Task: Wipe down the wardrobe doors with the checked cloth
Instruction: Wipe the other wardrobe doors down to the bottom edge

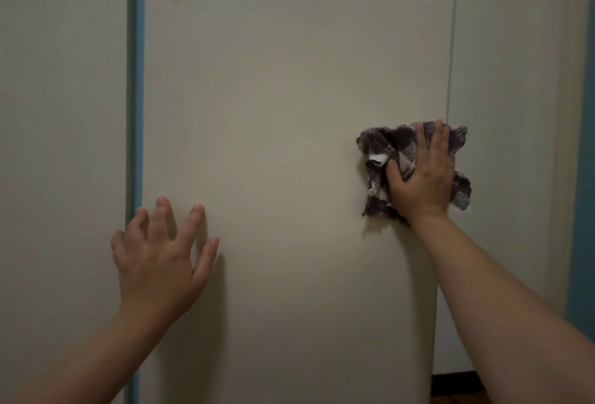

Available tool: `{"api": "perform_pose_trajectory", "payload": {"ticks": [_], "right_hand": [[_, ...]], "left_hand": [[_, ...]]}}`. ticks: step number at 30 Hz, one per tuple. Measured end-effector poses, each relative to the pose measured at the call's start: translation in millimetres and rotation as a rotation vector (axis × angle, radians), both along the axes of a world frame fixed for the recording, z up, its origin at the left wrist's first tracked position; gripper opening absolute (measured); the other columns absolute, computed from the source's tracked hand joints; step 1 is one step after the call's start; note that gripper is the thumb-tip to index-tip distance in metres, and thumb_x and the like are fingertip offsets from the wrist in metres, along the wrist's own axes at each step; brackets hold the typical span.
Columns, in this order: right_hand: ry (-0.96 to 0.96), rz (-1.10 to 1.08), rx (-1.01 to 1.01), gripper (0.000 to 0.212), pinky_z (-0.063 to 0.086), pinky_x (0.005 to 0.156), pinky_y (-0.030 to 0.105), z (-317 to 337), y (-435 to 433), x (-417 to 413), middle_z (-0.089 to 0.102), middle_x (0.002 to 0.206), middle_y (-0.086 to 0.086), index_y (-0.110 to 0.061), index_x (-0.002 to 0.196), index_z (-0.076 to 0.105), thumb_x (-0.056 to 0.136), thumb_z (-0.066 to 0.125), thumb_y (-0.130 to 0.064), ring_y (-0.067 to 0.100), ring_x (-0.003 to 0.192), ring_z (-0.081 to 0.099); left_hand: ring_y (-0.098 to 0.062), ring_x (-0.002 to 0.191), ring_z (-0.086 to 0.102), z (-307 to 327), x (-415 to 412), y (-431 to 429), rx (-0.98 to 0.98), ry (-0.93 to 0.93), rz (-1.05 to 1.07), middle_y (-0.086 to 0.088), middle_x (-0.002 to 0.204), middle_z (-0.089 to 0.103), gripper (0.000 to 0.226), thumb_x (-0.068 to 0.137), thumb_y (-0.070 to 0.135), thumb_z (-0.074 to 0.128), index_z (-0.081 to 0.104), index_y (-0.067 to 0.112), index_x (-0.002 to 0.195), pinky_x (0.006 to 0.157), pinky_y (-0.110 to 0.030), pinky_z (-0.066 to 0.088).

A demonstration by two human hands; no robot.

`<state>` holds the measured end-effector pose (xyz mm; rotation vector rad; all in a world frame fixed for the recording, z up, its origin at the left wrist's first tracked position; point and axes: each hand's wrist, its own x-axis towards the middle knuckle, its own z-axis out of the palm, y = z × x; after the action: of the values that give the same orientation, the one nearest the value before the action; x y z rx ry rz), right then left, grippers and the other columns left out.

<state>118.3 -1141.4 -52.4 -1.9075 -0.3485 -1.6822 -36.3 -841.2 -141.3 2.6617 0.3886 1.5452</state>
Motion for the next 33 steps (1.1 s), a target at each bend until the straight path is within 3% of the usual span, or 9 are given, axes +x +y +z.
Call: {"api": "perform_pose_trajectory", "payload": {"ticks": [2,8,14,21,24,29,33], "right_hand": [[0.001,-0.002,-0.012,0.076,0.016,0.109,0.053,2,0,0,0.016,0.153,0.016,-0.013,0.144,0.027,0.079,0.033,-0.051,0.030,0.142,0.011],[0.005,0.010,-0.010,0.073,0.019,0.109,0.053,-12,0,-3,0.019,0.152,0.017,-0.013,0.143,0.030,0.080,0.036,-0.049,0.031,0.141,0.014],[0.084,0.026,0.006,0.074,0.016,0.109,0.054,-57,6,-12,0.016,0.153,0.018,-0.012,0.144,0.028,0.080,0.034,-0.049,0.031,0.141,0.010],[0.043,-0.011,-0.127,0.070,0.010,0.111,0.051,58,-9,0,0.008,0.154,0.018,-0.011,0.146,0.020,0.089,0.047,-0.042,0.031,0.143,0.004],[0.040,-0.017,-0.140,0.070,0.008,0.112,0.050,72,-11,4,0.004,0.156,0.013,-0.016,0.147,0.016,0.091,0.046,-0.044,0.026,0.143,0.000],[-0.010,0.008,-0.083,0.075,0.014,0.112,0.048,12,-5,-1,0.017,0.152,0.019,-0.008,0.144,0.028,0.082,0.038,-0.050,0.030,0.142,0.012],[-0.008,0.005,-0.140,0.073,0.022,0.107,0.057,-75,-6,-7,0.026,0.147,0.024,-0.002,0.138,0.037,0.079,0.042,-0.045,0.035,0.137,0.019]], "left_hand": [[-0.055,0.110,0.043,0,0,-1,-0.007,0.010,0.013,-0.032,0.129,0.046,0.070,0.083,0.060,0.024,0.059,0.013,0.122,0.084,-0.066,0.033],[-0.054,0.115,0.039,-1,-2,-4,-0.017,0.039,0.028,-0.030,0.134,0.042,0.081,0.083,0.067,0.008,0.050,0.016,0.131,0.087,-0.069,0.029],[-0.056,0.112,0.042,2,-2,-7,-0.021,0.037,0.034,-0.033,0.130,0.044,0.084,0.082,0.068,0.007,0.054,0.015,0.127,0.087,-0.069,0.029],[-0.055,0.104,0.046,3,1,-4,0.003,0.005,0.044,-0.032,0.126,0.048,0.080,0.084,0.066,0.012,0.059,0.014,0.122,0.082,-0.062,0.034],[-0.053,0.104,0.047,3,3,1,0.022,-0.015,0.051,-0.030,0.126,0.050,0.077,0.085,0.065,0.014,0.059,0.016,0.122,0.081,-0.059,0.036],[-0.054,0.108,0.044,-4,6,8,0.047,-0.071,0.016,-0.031,0.128,0.048,0.073,0.087,0.063,0.016,0.056,0.016,0.126,0.083,-0.060,0.040],[-0.055,0.117,0.038,-6,8,9,0.026,-0.105,-0.015,-0.033,0.134,0.042,0.071,0.085,0.061,0.020,0.050,0.015,0.130,0.096,-0.058,0.034]]}}
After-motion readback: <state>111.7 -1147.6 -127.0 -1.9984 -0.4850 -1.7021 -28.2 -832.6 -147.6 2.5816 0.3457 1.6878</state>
